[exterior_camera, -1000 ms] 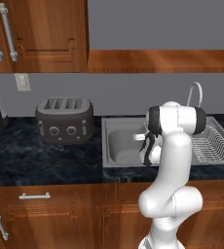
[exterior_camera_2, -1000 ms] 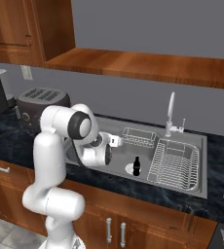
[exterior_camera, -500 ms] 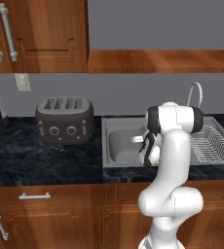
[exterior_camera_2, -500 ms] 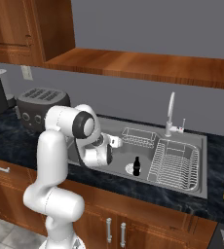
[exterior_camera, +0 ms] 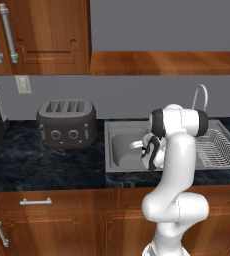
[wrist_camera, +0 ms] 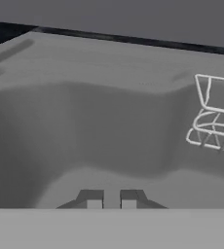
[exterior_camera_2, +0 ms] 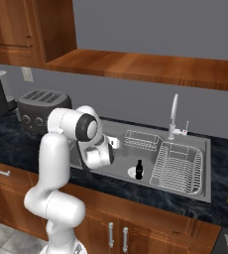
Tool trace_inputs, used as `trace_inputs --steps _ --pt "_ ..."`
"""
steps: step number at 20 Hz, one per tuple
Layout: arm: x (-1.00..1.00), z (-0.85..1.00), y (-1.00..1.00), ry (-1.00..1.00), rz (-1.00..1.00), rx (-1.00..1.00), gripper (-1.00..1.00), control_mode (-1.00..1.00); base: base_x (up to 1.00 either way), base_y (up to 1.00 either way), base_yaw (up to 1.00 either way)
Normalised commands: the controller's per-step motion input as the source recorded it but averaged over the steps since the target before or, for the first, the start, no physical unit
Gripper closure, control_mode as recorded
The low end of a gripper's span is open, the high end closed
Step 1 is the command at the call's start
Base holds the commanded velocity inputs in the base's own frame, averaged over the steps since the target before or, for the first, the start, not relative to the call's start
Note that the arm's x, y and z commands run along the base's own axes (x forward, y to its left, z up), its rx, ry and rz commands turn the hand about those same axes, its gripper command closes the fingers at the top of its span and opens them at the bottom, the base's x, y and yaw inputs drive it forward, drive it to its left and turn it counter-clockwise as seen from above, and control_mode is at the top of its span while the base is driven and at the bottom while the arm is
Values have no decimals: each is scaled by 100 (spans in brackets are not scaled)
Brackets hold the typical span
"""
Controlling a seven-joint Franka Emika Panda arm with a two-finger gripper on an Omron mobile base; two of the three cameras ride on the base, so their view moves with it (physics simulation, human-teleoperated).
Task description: Place the large bottle from the dining counter next to the other large bottle outside the sink, and place the small bottle from the dining counter next to the other small bottle inside the sink.
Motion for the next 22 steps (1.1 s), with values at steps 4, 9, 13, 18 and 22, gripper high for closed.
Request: trace_inputs --steps 4,9,13,18,22 --pt "22 -8 -15 0 1 0 100 -100 0 0 0" --pt "16 0 -27 0 0 0 100 -100 0 0 0" --pt "23 0 -27 0 0 1 100 -100 0 0 0" --pt "39 0 -29 0 0 5 100 -100 0 0 0" --pt "48 -5 -29 0 0 6 100 -100 0 0 0"
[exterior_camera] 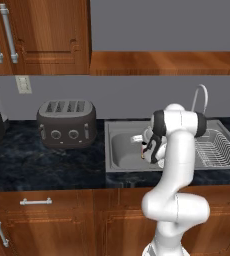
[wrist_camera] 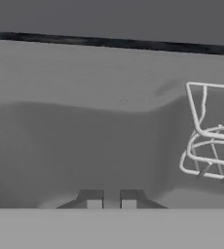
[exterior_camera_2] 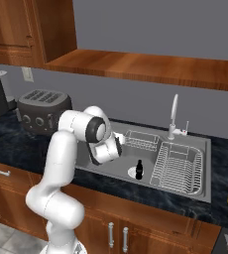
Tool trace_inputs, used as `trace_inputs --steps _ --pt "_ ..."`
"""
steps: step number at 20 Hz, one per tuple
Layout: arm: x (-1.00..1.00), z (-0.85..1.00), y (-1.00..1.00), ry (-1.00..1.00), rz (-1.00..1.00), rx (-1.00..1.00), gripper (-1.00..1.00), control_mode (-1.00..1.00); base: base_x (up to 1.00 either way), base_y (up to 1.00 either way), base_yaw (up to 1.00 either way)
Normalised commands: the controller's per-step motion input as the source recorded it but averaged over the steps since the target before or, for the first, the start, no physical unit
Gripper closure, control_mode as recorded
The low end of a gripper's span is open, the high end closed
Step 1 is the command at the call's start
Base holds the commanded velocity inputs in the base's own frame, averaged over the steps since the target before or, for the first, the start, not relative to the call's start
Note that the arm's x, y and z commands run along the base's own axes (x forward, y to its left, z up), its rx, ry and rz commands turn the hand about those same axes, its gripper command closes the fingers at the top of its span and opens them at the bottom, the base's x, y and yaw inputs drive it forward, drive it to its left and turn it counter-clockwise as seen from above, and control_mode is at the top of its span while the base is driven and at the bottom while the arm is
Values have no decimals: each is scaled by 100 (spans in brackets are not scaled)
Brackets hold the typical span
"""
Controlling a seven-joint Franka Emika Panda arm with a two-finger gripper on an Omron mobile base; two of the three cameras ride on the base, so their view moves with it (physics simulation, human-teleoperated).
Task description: Place the large bottle from the dining counter next to the other large bottle outside the sink, and place the small bottle from the dining counter next to the other small bottle inside the sink.
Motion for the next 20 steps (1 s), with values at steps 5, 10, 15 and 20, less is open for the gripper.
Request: trace_inputs --steps 5,10,15,20 --pt "42 -24 -27 0 4 3 100 -100 0 0 0" --pt "38 -43 -22 0 5 2 100 -100 0 0 0" --pt "42 -34 -17 0 5 0 100 -100 0 0 0" --pt "56 -31 -6 1 5 0 100 -100 0 0 0"
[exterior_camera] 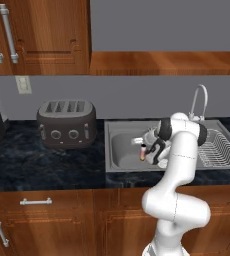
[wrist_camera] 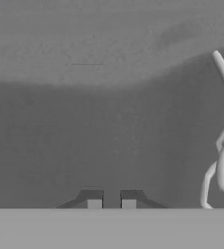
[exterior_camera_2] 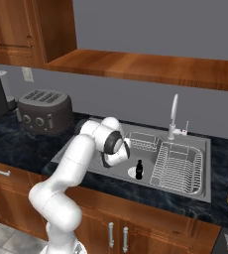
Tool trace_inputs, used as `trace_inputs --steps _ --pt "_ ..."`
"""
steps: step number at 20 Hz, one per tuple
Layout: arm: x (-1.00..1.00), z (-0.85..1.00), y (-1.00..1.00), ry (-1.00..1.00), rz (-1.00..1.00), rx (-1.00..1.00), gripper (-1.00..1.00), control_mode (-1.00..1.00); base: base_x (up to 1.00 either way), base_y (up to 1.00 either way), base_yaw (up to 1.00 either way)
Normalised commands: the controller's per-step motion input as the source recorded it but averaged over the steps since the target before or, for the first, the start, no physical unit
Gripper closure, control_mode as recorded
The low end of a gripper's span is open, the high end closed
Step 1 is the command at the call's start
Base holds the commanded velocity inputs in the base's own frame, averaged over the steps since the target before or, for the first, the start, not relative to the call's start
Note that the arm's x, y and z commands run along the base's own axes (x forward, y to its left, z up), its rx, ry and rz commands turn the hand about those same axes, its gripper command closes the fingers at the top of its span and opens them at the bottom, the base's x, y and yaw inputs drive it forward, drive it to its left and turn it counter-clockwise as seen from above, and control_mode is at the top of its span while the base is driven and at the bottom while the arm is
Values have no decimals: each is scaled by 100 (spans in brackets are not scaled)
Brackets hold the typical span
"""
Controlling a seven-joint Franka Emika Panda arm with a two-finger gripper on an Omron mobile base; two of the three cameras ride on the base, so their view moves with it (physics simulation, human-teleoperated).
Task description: Place the large bottle from the dining counter next to the other large bottle outside the sink, and place the small bottle from the dining counter next to the other small bottle inside the sink.
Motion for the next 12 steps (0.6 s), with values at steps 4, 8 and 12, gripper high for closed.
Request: trace_inputs --steps 4,8,12 --pt "76 -35 0 7 6 0 -100 -100 0 0 0" --pt "44 -36 0 3 6 0 -100 -100 0 0 0" --pt "35 -19 0 0 5 0 -100 -100 0 0 0"
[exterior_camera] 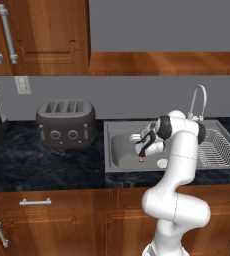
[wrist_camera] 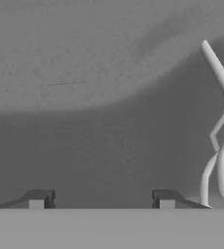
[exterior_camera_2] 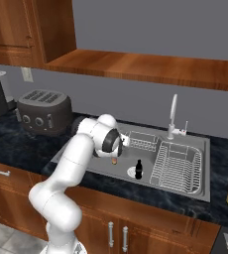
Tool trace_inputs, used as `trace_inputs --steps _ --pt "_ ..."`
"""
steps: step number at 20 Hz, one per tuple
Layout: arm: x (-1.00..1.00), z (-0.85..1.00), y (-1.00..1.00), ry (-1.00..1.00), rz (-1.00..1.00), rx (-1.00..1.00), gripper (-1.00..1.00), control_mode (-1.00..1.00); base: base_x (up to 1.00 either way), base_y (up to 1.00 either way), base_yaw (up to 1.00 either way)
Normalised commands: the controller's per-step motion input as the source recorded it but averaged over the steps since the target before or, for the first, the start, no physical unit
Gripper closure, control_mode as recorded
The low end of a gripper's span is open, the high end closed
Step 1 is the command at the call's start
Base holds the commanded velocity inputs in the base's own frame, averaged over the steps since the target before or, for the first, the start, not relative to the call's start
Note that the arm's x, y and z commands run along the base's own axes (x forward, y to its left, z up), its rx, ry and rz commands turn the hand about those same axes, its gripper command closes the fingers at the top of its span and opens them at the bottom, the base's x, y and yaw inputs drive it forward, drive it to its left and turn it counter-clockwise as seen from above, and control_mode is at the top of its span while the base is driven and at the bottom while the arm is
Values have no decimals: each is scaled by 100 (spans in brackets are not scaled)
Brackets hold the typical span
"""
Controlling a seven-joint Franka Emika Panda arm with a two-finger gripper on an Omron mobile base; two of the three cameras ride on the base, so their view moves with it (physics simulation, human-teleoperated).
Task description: Place the large bottle from the dining counter next to the other large bottle outside the sink, and place the small bottle from the dining counter next to the other small bottle inside the sink.
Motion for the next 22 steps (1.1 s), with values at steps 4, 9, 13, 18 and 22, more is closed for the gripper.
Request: trace_inputs --steps 4,9,13,18,22 --pt "20 0 0 0 4 0 -100 -100 0 0 0" --pt "2 17 0 0 4 0 -100 -100 0 0 0" --pt "-2 39 0 0 3 0 -100 -100 0 0 0" --pt "-6 59 1 0 1 0 -100 -100 0 0 0" --pt "-11 64 1 0 0 0 -100 -100 0 0 0"
